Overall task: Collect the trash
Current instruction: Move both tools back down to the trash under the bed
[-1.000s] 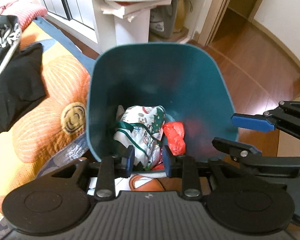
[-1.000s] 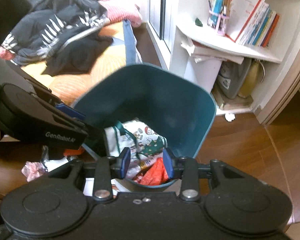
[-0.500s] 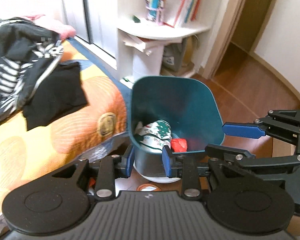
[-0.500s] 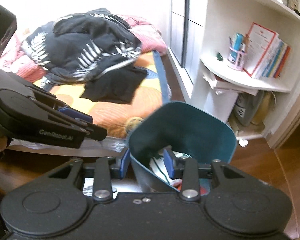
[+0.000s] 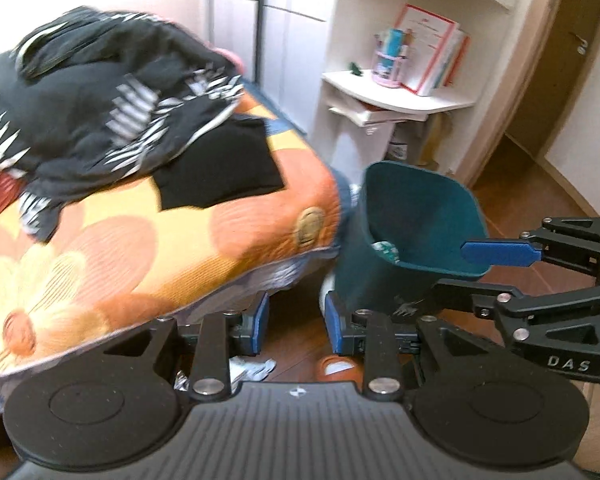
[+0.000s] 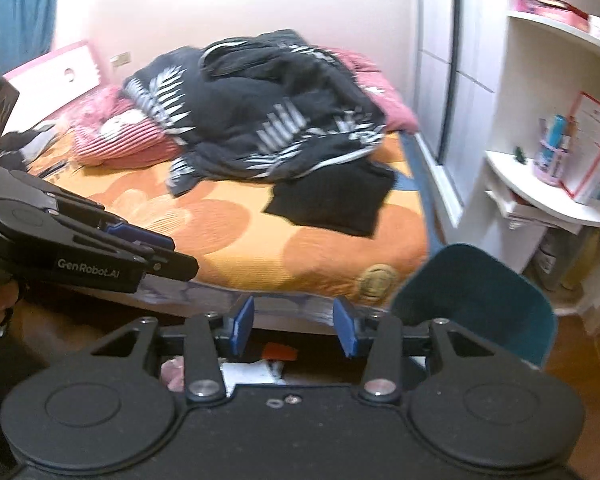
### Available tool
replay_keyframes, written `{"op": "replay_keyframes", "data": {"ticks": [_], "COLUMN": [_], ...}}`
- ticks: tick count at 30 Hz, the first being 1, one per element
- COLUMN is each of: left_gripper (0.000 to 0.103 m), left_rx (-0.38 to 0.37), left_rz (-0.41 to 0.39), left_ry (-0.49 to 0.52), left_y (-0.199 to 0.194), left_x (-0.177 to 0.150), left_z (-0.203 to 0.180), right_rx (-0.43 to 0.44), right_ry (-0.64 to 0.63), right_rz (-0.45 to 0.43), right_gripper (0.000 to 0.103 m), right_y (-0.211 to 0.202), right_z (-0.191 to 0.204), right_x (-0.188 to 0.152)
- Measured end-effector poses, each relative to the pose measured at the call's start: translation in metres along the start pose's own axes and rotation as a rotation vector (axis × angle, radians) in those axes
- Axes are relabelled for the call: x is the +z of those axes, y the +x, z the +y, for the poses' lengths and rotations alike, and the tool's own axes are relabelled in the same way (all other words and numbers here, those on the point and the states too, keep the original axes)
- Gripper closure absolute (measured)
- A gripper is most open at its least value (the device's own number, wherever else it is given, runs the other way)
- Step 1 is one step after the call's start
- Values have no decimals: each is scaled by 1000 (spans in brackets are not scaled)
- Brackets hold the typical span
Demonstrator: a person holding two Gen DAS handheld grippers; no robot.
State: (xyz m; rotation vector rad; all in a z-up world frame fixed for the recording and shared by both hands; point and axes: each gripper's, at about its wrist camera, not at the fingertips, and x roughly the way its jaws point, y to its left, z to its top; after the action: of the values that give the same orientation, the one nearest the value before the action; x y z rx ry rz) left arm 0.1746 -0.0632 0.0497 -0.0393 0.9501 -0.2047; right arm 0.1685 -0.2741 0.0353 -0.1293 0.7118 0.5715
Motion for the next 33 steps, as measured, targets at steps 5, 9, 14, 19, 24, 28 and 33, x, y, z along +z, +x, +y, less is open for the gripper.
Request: {"op": "replay_keyframes", "data": {"ticks": [5, 9, 14, 19, 24, 28, 33], "left_gripper": [33, 22, 20, 19, 19, 19, 19], "left_rx": [55, 88, 95, 130, 179, 191, 186], "left_rz": [-29, -3, 16, 97, 223, 312, 415], "left_ry": [-48, -74, -127, -189, -216, -223, -202], "left_y": [-7, 10, 50, 110, 165, 208, 262], "left_x": [-24, -42, -63, -88, -117, -138, -163], "left_z": [40, 70, 113, 162, 213, 246, 269], "right_rx": [52, 89, 123, 150, 114, 62, 19], "right_ry": [-29, -42, -53, 48, 115, 241, 366], "right_rz": [41, 97, 192, 315, 414, 491, 566], "right_gripper": [56, 52, 51, 50, 50, 50, 51], "right_y": [25, 57, 115, 188, 260, 316, 378], "right_z": [30, 50, 67, 69, 72, 65, 53], "right_x": [-3, -8, -19, -35, -56, -78, -107]}}
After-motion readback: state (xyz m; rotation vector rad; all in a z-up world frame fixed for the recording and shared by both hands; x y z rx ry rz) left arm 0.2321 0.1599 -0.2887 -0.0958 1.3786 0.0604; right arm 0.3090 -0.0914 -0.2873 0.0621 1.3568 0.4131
